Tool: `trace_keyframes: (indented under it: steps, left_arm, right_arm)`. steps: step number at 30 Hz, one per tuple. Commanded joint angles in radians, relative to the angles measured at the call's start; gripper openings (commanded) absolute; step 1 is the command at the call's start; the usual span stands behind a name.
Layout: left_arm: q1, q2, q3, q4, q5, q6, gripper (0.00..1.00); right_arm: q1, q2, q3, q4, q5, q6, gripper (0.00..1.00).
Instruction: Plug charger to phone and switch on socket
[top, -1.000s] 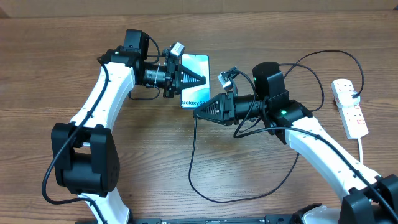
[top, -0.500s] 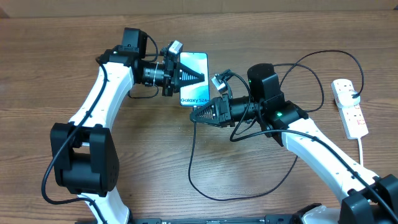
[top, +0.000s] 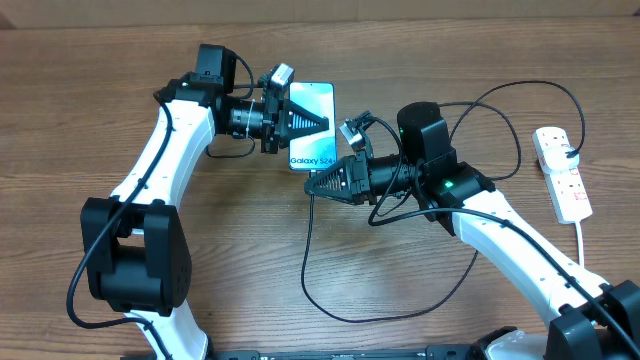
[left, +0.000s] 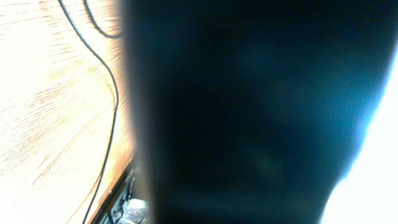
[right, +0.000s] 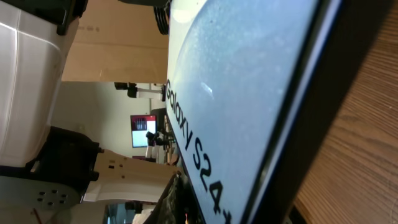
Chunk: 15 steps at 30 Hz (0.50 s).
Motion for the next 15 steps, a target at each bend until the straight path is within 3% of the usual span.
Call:
trace_keyframes:
  steps: [1, 15]
  left_arm:
    - [-0.003, -0.007, 0.001, -0.005, 0.112, 0.05, 0.04]
    - [-0.003, -0.007, 0.001, -0.016, 0.135, 0.067, 0.04]
  right_arm:
    - [-0.003, -0.016, 0.019, 0.034, 0.085, 0.011, 0.04]
    - [-0.01, -0.01, 0.019, 0.083, 0.107, 0.029, 0.04]
